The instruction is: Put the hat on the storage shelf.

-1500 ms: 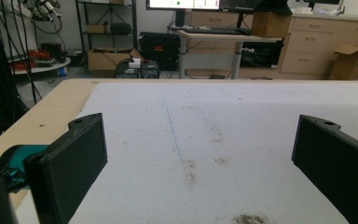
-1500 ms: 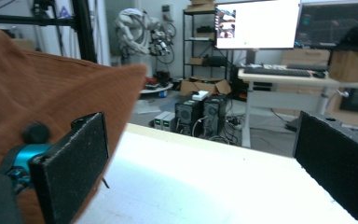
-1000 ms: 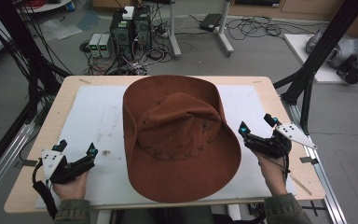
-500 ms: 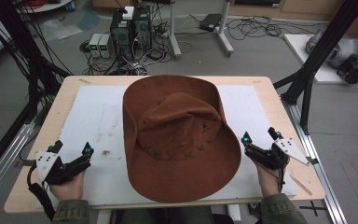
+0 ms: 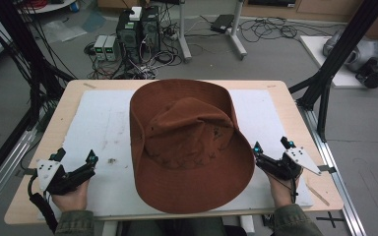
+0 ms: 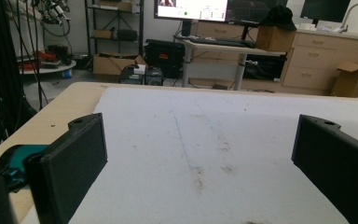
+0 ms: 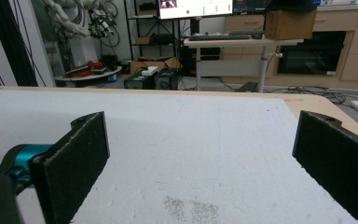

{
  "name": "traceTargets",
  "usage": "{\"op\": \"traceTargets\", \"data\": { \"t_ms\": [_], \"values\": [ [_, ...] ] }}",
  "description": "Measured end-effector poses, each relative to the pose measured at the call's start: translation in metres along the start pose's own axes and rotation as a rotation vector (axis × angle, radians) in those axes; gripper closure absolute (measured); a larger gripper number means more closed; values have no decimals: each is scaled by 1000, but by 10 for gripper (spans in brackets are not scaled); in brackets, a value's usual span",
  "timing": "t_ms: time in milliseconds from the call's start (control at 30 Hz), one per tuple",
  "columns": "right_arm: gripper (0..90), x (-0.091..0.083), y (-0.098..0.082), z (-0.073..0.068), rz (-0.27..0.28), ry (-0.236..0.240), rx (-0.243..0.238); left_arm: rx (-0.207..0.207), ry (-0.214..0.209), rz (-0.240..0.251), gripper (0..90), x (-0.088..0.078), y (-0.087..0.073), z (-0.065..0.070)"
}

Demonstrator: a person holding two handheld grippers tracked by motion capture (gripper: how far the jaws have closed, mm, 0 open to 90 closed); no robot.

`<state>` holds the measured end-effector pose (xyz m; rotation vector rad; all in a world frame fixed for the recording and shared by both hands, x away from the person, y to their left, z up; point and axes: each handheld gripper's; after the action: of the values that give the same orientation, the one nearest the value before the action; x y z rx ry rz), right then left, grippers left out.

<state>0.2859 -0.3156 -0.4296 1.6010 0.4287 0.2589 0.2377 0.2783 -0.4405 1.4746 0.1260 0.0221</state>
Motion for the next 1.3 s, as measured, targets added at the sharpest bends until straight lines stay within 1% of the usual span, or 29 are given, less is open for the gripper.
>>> {"op": "traceTargets", "data": {
  "t_ms": [67,233,333,367,500,600,667,733,767,900,1033,1300],
  "values": [
    [28,0,-1,1,-2,-4,7,2,2,-1,36,0,0,0],
    [28,-1,-1,3,-1,-4,3,1,-1,-2,36,0,0,1],
    [28,0,-2,3,-19,0,0,-2,-7,-2,36,0,0,1],
    [28,0,-2,3,-23,2,9,-3,-7,-1,36,0,0,1],
    [28,-1,-2,3,-18,0,6,-4,-11,-2,36,0,0,2],
    [28,-1,-3,4,-19,1,17,-4,-14,-3,36,1,0,2],
    [28,-1,-3,5,-18,3,14,-3,-14,-8,36,1,0,2],
    [28,-1,-3,5,-24,2,28,-2,-15,-10,36,2,0,2],
    [28,-1,-3,6,-23,2,22,-4,-15,-9,36,2,0,2],
    [28,-1,-4,7,-26,4,26,-1,-15,-13,36,2,0,1],
    [28,0,-4,7,-27,9,39,0,-16,-18,36,3,-1,1],
    [28,0,-5,8,-28,14,49,4,-32,-37,36,5,-2,2]
  ]
}}
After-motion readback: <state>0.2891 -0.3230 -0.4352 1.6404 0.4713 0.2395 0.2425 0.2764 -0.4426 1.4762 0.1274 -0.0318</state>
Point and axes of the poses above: each handheld gripper's, and its own axes: x roughly forward along the jaws, y roughly out of its top, z roughly to its right, and after that the axes turned 11 degrees about y, right-handed
